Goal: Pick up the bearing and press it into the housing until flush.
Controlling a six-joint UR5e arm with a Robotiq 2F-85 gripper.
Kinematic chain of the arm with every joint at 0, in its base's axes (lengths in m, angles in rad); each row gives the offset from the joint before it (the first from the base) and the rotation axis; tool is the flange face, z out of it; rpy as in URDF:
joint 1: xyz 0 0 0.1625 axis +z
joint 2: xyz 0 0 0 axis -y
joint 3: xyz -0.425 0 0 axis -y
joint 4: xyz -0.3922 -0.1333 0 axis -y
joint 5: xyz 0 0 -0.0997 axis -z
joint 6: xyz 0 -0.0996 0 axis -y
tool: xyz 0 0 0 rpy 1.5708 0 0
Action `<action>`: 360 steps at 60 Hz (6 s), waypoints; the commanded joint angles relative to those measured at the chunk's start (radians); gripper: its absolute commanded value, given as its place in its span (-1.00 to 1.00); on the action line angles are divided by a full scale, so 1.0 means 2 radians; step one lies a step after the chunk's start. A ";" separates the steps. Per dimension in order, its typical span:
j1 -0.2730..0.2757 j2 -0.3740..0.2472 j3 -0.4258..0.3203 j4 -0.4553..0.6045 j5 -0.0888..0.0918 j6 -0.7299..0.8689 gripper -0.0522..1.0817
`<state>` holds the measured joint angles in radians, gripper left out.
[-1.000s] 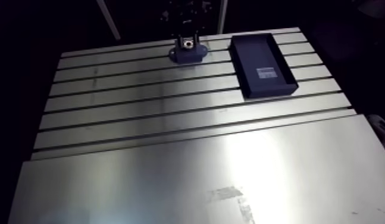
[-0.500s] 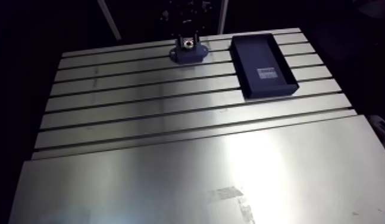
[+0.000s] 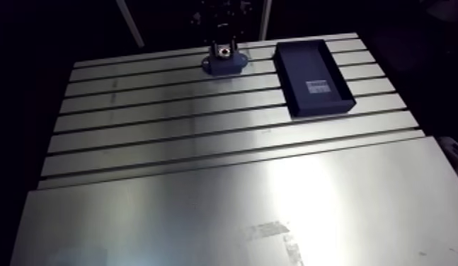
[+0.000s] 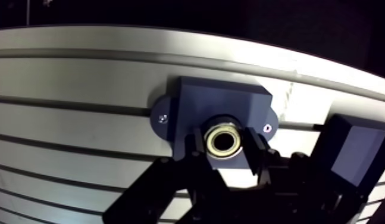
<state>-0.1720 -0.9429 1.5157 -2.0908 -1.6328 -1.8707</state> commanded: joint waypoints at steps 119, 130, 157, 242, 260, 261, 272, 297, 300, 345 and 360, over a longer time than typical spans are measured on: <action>-0.001 -0.022 -0.012 0.021 0.000 0.040 0.99; -0.003 -0.019 -0.019 0.039 0.000 0.054 0.99; -0.001 -0.007 -0.035 0.065 0.001 0.074 0.99; -0.002 0.003 -0.021 0.040 0.011 0.054 0.99; -0.001 0.003 -0.020 0.032 0.011 0.050 0.99; -0.001 0.003 -0.019 0.030 0.011 0.049 0.99; -0.002 0.003 -0.018 0.026 0.011 0.049 0.99; -0.004 0.003 -0.015 0.026 0.011 0.046 0.99; -0.004 0.003 -0.015 0.026 0.011 0.045 0.99; -0.004 0.003 -0.013 0.023 0.011 0.042 0.99; -0.004 0.003 -0.010 0.023 0.011 0.041 0.99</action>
<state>-0.1795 -0.9366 1.4915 -2.0445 -1.6114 -1.7873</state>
